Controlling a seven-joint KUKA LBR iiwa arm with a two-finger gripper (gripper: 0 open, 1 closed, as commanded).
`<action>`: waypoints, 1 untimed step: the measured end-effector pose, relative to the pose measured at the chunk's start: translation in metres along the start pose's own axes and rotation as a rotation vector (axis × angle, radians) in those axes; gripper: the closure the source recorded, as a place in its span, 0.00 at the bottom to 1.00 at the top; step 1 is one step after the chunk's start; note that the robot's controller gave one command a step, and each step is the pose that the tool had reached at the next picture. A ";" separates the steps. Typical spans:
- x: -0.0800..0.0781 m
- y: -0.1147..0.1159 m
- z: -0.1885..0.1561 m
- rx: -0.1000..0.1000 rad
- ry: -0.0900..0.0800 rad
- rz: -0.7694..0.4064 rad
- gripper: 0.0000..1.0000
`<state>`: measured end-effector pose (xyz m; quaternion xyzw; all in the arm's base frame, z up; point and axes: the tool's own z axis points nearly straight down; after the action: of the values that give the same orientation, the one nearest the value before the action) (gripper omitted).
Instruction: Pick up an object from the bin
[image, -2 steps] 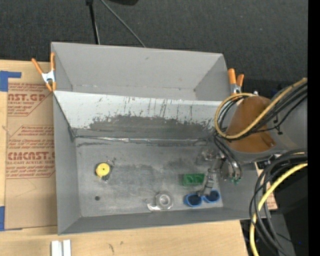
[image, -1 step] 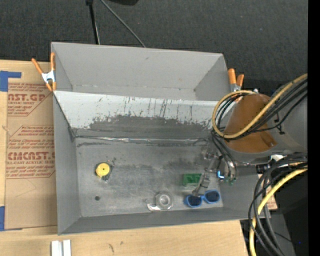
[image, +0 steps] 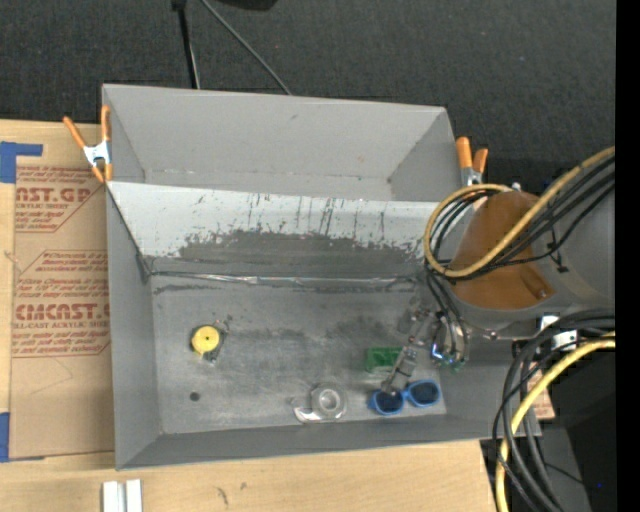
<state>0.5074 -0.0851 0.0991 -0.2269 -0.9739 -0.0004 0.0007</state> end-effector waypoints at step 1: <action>0.018 0.005 0.031 0.000 0.002 0.108 0.00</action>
Offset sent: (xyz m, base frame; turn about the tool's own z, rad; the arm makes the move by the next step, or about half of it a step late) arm -0.0132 0.0115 -0.0291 0.1089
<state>0.4934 -0.0724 0.0685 -0.2793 -0.9602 -0.0004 0.0016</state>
